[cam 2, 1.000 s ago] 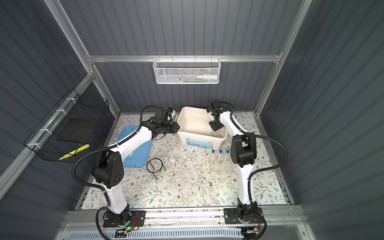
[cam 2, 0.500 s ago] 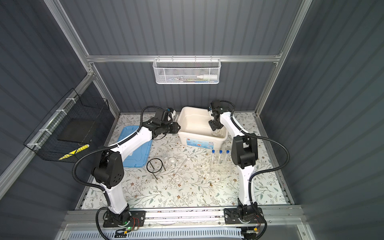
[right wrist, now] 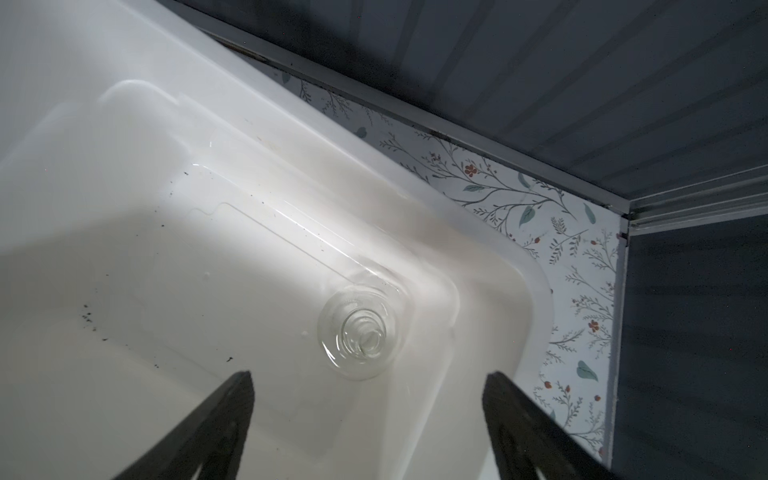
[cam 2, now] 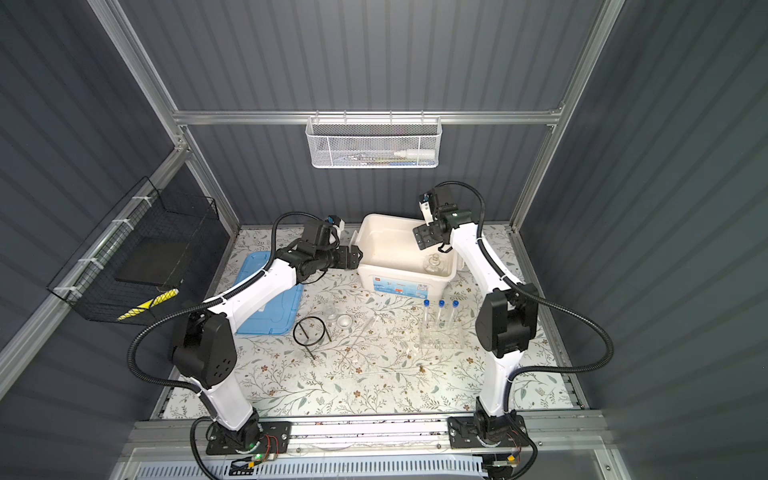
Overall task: Organize the chemistry lab equipment
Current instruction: 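Open the right gripper and lift it out of the bin, then move the right gripper to the glass cup while the left moves over the lid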
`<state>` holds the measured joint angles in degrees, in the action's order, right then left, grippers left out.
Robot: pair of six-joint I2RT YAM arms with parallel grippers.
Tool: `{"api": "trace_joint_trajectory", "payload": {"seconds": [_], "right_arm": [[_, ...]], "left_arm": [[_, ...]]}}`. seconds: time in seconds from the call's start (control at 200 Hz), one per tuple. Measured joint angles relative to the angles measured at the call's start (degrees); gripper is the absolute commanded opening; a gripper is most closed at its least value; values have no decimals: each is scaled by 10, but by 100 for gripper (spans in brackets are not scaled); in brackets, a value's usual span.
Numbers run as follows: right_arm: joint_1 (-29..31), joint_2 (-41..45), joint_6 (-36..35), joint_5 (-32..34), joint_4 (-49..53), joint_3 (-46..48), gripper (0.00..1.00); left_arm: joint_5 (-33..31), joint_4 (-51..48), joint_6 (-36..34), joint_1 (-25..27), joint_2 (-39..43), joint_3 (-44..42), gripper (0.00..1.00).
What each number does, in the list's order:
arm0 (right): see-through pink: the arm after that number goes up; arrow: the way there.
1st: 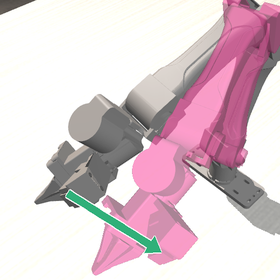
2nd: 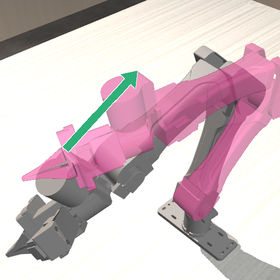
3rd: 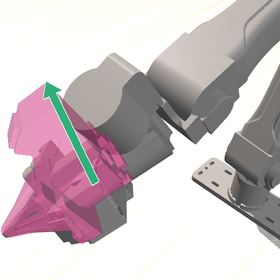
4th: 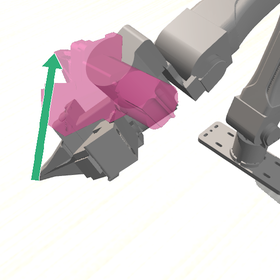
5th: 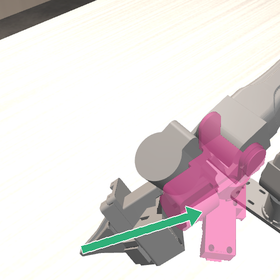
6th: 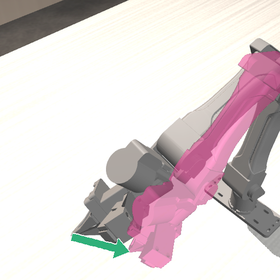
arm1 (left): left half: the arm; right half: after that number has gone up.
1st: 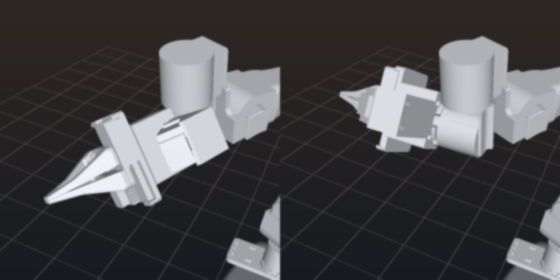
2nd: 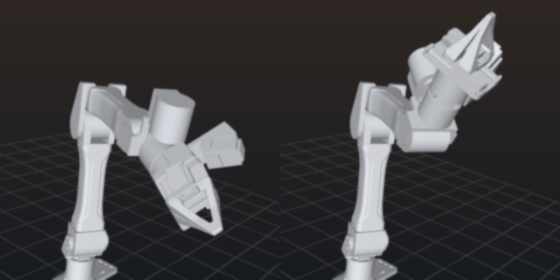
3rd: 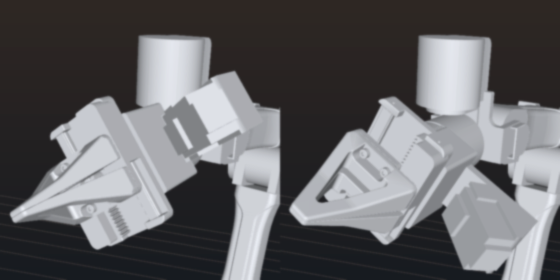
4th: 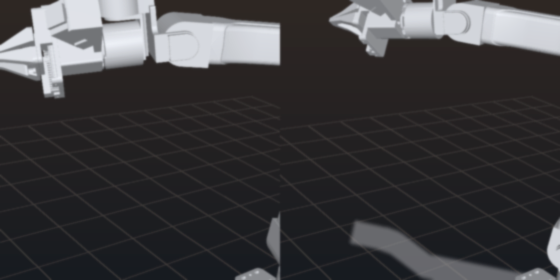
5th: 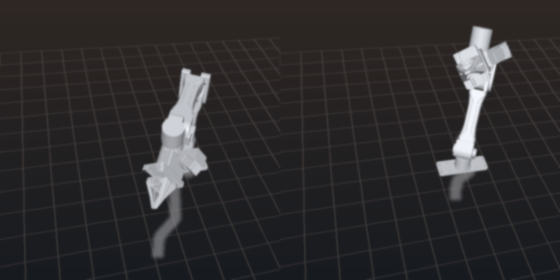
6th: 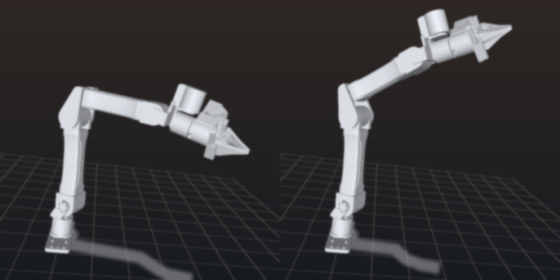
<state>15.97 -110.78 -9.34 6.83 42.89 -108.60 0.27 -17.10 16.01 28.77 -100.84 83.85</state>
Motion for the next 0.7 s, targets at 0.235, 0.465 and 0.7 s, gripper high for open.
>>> {"api": "trace_joint_trajectory", "payload": {"seconds": [0.235, 0.465, 0.7], "right_arm": [[53, 53, -36, -15, -34, 61, 90], [127, 119, -98, -70, -93, 138, 90], [200, 124, -153, -137, -101, 153, 89]], "left_arm": [[-63, -1, 0, -2, 43, -36, 100], [-89, -16, 12, -51, 66, -77, 100], [-83, -20, 40, -156, 87, -105, 100]]}}
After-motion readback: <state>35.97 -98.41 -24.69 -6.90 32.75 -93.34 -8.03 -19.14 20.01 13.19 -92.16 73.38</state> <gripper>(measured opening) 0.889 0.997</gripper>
